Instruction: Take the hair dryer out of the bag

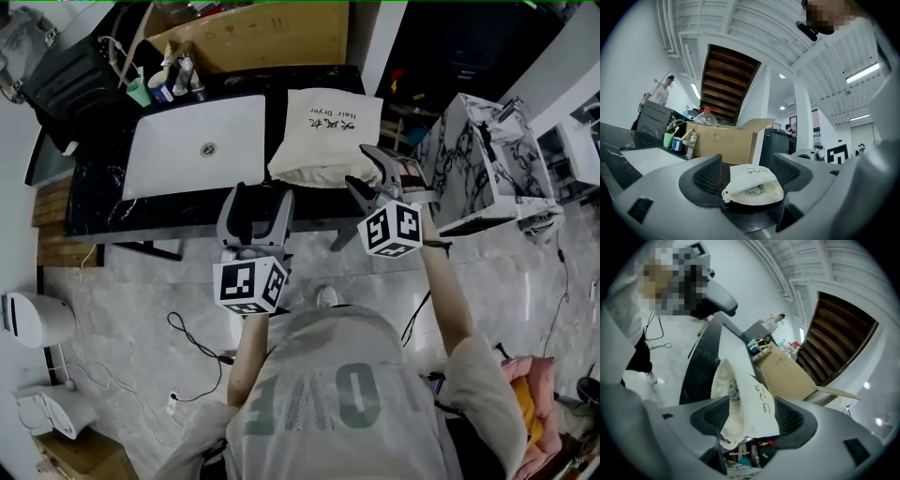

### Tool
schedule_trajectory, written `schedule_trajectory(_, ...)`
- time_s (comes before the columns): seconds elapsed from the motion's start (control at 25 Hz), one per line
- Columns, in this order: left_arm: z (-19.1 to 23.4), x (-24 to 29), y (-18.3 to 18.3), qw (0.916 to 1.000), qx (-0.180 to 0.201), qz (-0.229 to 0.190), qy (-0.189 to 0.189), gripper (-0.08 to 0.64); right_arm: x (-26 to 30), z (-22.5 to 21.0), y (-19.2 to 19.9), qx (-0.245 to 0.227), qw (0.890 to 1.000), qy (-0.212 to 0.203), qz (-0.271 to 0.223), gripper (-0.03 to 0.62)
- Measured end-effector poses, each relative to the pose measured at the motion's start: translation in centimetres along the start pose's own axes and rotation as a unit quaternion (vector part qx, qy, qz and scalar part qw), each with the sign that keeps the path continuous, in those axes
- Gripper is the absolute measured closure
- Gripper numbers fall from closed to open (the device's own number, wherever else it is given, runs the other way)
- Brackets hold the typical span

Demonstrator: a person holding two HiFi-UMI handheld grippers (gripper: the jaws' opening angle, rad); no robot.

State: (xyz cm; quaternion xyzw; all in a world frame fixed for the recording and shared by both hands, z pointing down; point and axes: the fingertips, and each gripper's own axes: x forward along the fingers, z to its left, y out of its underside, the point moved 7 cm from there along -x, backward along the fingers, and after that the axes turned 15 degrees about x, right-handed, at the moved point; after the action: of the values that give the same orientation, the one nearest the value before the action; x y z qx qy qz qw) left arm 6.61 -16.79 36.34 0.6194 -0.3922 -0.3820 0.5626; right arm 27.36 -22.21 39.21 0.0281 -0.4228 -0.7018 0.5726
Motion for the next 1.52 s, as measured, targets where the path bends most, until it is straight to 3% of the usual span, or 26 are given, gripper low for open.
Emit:
schedule_trajectory(0.2,-0.5,-0.2,0.4,0.9996,-0.002,0.007,-0.027,0.242,2.9,-0.2,2.0,-0.051,0.997,-0.041,0.029,0.313)
schedule_trajectory(0.32,-0.8,-0.4,1.0,0.9993,-0.004,0.014,-0.036,0.242,3.5,-0.2,2.5,-0.054,0.997,-0.045,0.028,0.402)
schedule_trajectory(0.48,-1.4,-0.3,1.5,0.9991,-0.003,0.021,-0.037,0.242,3.7,0.0,2.7,-0.053,0.997,-0.048,0.023,0.416)
schedule_trajectory(0.64,-1.8,-0.1,1.4,0.9992,0.0,0.021,-0.034,0.242,3.3,-0.5,2.5,-0.041,0.998,-0.043,0.016,0.535)
schedule_trajectory(1.16,-2.0,-0.1,0.5,0.9995,0.004,0.017,-0.027,0.242,1.1,-5.7,-1.4,-0.018,0.999,0.02,-0.029,0.545)
schedule_trajectory(1.52,-3.8,0.4,-0.2,0.9999,0.004,0.013,0.004,0.242,0.4,-6.3,-3.0,-0.021,0.998,0.026,-0.045,0.545)
